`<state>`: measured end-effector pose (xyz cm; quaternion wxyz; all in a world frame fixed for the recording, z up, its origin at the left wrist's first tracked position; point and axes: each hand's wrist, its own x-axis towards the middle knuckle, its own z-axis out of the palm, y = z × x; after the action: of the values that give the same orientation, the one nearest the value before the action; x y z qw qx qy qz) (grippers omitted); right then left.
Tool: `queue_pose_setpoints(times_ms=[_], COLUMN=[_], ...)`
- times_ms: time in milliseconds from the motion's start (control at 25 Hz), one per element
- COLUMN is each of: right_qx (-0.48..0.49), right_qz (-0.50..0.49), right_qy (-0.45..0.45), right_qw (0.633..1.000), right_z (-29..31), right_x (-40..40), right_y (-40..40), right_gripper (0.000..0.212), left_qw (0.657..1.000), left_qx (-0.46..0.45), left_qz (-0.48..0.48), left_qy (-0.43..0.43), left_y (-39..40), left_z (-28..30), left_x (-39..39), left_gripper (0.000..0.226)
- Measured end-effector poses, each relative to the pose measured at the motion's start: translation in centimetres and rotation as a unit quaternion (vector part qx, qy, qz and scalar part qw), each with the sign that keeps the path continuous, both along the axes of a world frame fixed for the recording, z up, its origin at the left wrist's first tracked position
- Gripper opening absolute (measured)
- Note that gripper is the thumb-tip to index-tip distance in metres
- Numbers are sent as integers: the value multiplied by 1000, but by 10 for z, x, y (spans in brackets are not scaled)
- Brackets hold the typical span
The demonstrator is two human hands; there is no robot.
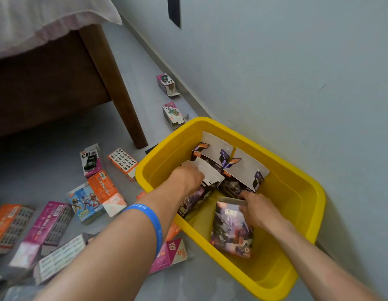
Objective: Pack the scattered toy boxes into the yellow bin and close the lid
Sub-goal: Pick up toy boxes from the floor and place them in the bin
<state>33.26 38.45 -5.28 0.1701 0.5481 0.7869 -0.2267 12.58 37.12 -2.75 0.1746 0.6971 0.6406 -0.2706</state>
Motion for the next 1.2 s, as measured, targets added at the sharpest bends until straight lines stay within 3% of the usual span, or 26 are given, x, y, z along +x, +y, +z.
queue_pose_setpoints(times_ms=[120, 200, 320, 400, 440, 560, 640, 800, 960, 1040, 1200], right_qx=[-29, -122, -179, -154, -137, -114, -137, -272, -305, -285, -224], right_qz=[0, -57, -103, -69, -52, -27, 15, 99, 155, 168, 169], right_qy=[-18, 46, 135, 131, 117, 55, -2, -16, -61, -78, -22], right_qw=[999, 990, 969, 977, 982, 992, 990, 957, 938, 940, 960], right_z=[-7, -11, -10, -9, -9, -7, -5, -8, -15, -15, -9], right_x=[-2, -2, -5, -5, -7, -8, -9, -14, -13, -14, -19], right_y=[-1, -1, -2, -4, -5, -5, -5, -10, -10, -10, -5], right_gripper=[44, 63, 74, 68, 61, 31, 23, 53, 79, 80, 53], left_qw=[998, 997, 995, 987, 988, 1000, 998, 995, 999, 999, 997], left_qx=[-31, -35, 66, 153, 149, 21, -28, -39, 8, 2, -9], left_qz=[50, 66, 69, 23, 2, 2, 48, 83, 52, 25, 20], left_qy=[-8, -3, -13, -29, -38, -10, 14, 43, -6, -22, -67], left_y=[-5, -6, -3, -1, 0, -1, 0, -7, -14, -19, -33], left_z=[-17, -25, -25, -24, -24, -23, -30, -38, -19, -10, 11], left_x=[1, 0, 1, -2, -5, -4, -2, -1, -3, -7, -29], left_gripper=[58, 60, 56, 64, 67, 55, 50, 57, 48, 46, 35])
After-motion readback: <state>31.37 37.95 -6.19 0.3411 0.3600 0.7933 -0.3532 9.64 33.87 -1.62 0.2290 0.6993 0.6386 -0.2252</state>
